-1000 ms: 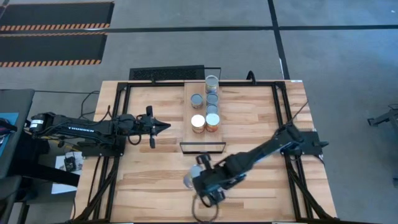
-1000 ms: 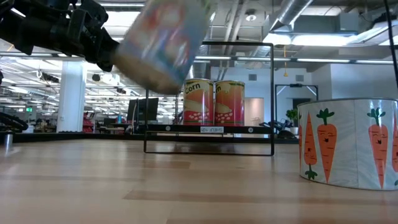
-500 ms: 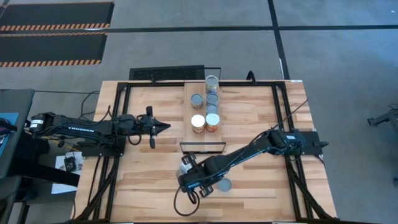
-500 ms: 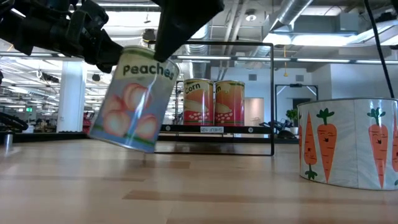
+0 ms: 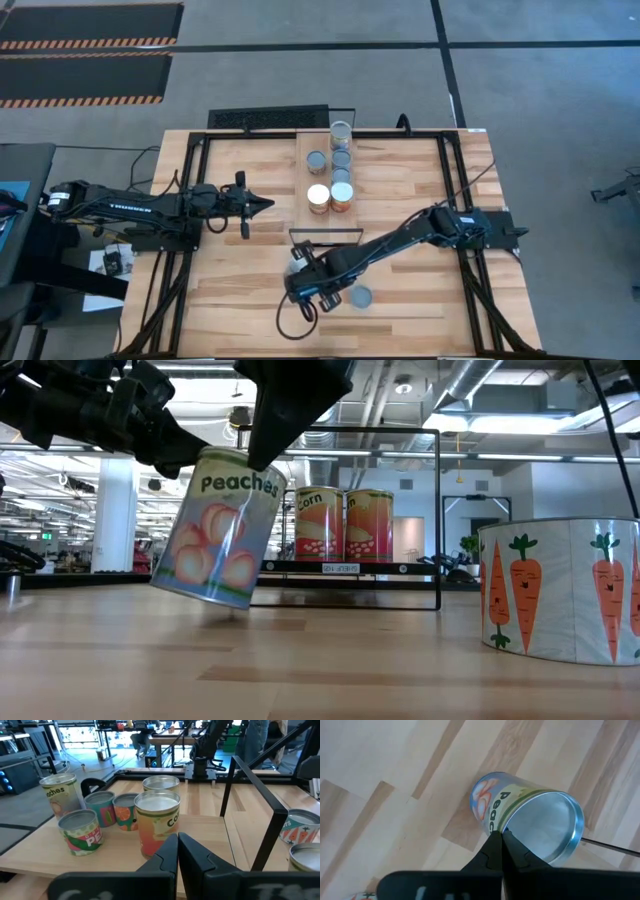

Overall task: Pick and place cans onto a shelf
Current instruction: Put the peaches can on the shelf and align it with other peach cans

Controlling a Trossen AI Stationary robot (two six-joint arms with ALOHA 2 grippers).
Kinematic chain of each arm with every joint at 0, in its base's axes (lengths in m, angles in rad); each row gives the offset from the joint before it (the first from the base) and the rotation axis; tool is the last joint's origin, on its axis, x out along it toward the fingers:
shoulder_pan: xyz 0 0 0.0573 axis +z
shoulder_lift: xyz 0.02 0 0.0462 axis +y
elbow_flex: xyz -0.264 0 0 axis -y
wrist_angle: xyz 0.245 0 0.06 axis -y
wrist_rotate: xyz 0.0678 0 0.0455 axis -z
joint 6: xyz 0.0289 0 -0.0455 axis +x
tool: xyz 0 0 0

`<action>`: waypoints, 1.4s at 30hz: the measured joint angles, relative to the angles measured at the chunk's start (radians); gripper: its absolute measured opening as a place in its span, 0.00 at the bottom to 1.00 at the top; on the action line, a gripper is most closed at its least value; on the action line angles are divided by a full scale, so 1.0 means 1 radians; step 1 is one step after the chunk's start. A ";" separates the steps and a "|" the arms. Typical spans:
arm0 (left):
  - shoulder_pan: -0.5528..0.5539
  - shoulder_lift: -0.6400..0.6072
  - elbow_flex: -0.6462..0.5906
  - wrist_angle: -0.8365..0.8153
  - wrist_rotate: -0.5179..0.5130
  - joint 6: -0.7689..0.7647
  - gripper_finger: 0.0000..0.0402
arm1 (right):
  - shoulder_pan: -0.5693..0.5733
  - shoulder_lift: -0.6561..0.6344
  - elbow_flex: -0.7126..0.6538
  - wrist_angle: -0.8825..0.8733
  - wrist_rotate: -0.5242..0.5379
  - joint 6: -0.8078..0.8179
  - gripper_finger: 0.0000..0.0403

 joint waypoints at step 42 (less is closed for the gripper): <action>-0.349 0.000 0.051 -0.096 0.016 0.029 0.00 | 0.138 -0.850 -1.191 1.082 -0.045 0.091 0.01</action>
